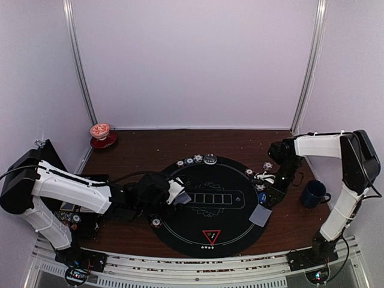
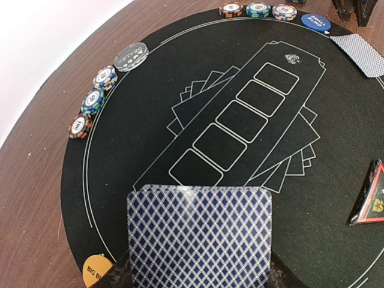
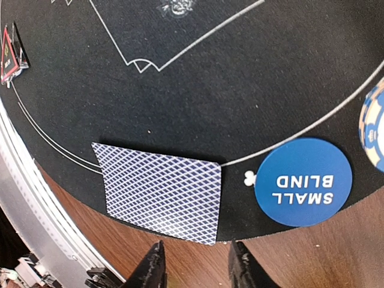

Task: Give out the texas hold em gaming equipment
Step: Distribute the poker card in the small blind area, then pick up the poker card from the face-down deck piles.

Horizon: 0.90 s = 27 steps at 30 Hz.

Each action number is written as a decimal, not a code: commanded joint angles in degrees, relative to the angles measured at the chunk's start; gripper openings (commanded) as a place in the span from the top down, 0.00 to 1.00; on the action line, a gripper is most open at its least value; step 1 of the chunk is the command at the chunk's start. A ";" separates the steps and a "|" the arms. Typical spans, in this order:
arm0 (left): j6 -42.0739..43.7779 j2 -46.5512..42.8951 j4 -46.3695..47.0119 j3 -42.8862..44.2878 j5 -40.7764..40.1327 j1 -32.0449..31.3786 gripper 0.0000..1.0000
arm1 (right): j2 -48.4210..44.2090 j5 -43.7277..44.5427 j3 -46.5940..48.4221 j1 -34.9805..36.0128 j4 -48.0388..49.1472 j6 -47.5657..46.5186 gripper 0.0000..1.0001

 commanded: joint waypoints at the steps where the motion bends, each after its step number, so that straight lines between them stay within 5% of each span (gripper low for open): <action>1: 0.78 -0.28 3.10 1.16 0.26 -0.23 0.49 | -3.01 1.75 1.64 2.02 1.63 1.63 0.60; 10: 1.66 -1.00 3.34 1.10 0.39 -0.53 0.49 | -13.29 -0.45 6.26 14.12 15.15 13.73 0.27; 19: 3.34 -4.35 4.47 -0.07 1.05 -1.58 0.50 | -12.45 -13.66 7.78 15.33 39.24 33.65 0.23; 27: 4.41 -7.66 5.24 -1.09 1.49 -2.76 0.49 | -3.09 -19.39 13.64 19.87 39.93 36.15 0.24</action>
